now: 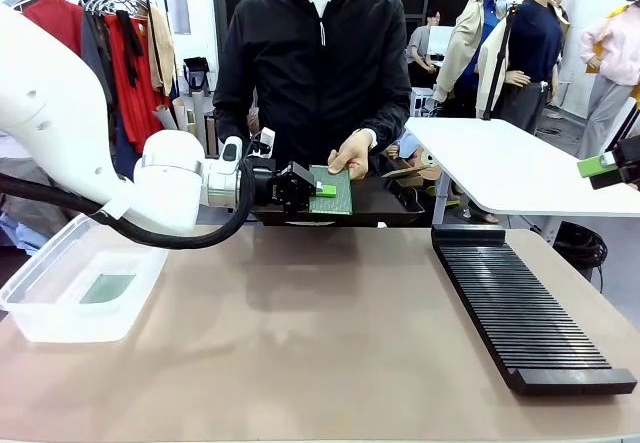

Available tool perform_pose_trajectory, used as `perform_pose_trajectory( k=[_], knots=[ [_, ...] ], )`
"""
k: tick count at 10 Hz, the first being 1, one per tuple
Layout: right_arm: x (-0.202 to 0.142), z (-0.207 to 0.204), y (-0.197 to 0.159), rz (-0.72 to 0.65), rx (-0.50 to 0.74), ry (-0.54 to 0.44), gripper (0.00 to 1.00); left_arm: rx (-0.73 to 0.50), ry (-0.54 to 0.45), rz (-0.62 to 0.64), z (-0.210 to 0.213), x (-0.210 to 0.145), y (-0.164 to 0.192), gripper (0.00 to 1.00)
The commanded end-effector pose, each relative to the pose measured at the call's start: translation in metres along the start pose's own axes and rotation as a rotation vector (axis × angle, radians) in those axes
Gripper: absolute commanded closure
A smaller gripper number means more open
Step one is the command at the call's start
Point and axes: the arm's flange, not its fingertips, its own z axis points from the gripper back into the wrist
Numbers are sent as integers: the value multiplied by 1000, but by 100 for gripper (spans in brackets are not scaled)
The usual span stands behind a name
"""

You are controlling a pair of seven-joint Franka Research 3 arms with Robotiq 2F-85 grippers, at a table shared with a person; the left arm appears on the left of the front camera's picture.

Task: Sort PCBs into racks and boxes based on the side picked up.
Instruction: Pick up the Blank PCB handed by the Human, then if the short side of the Blank PCB is picked up, insert it into the PCB Rack ; if the long side is picked up, place it in the Organizing box.

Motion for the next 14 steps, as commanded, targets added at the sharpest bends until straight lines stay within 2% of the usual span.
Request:
perform_pose_trajectory(
  k=[1, 14],
  knots=[
    [2, -2, 0, 14, 20, -27, 0, -2, 1, -7, 0, 0, 0, 100],
    [2, -2, 0, 14, 20, -27, 0, -2, 1, -7, 0, 0, 0, 100]
  ],
)
